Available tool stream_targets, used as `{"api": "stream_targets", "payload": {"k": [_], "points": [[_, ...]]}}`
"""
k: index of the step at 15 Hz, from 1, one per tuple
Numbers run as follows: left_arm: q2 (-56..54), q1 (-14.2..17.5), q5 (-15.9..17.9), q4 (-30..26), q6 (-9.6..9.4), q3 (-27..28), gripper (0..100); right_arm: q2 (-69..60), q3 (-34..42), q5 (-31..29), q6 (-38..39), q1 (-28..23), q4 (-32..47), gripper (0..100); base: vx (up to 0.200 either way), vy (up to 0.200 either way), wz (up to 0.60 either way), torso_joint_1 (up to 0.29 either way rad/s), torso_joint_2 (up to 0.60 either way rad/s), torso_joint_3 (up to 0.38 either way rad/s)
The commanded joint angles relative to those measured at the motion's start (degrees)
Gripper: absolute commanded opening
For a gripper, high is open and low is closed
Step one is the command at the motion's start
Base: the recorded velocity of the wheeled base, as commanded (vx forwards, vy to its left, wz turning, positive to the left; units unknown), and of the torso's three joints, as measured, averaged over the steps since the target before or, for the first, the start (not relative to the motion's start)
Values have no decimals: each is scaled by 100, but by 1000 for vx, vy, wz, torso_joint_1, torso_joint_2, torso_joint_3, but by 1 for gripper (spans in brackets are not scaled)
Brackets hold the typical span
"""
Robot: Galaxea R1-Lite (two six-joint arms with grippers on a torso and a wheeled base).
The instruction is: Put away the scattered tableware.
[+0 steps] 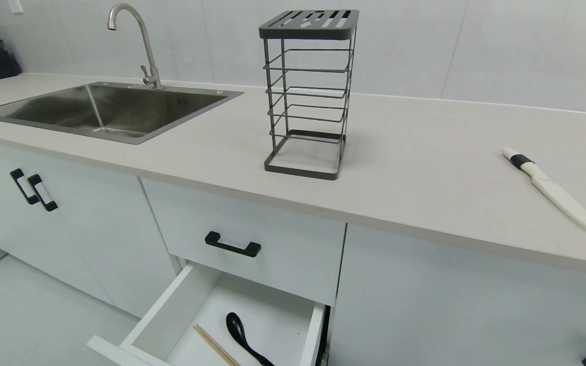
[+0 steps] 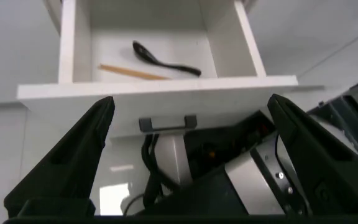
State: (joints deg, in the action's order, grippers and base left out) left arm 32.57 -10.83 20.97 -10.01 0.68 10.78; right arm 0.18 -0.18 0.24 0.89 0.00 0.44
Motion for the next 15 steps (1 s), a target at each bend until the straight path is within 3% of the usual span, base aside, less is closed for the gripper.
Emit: {"api": "stream_targets", "payload": {"k": [1,5,9,12,15], "points": [[1542,-60,39,342,-51,-58,100,8,1,2,-1,0,0,100,0,0,0,0,0,0],[3159,-122,48,1370,-262,-339,100,8,1,2,-1,0,0,100,0,0,0,0,0,0],[3493,-297,48,1440,-648,-524,100,8,1,2,-1,0,0,100,0,0,0,0,0,0],[3897,-561,48,1432,-648,-524,100,8,1,2,-1,0,0,100,0,0,0,0,0,0],[4618,-605,30,1845,-648,-515,100,8,1,2,-1,0,0,100,0,0,0,0,0,0]]}}
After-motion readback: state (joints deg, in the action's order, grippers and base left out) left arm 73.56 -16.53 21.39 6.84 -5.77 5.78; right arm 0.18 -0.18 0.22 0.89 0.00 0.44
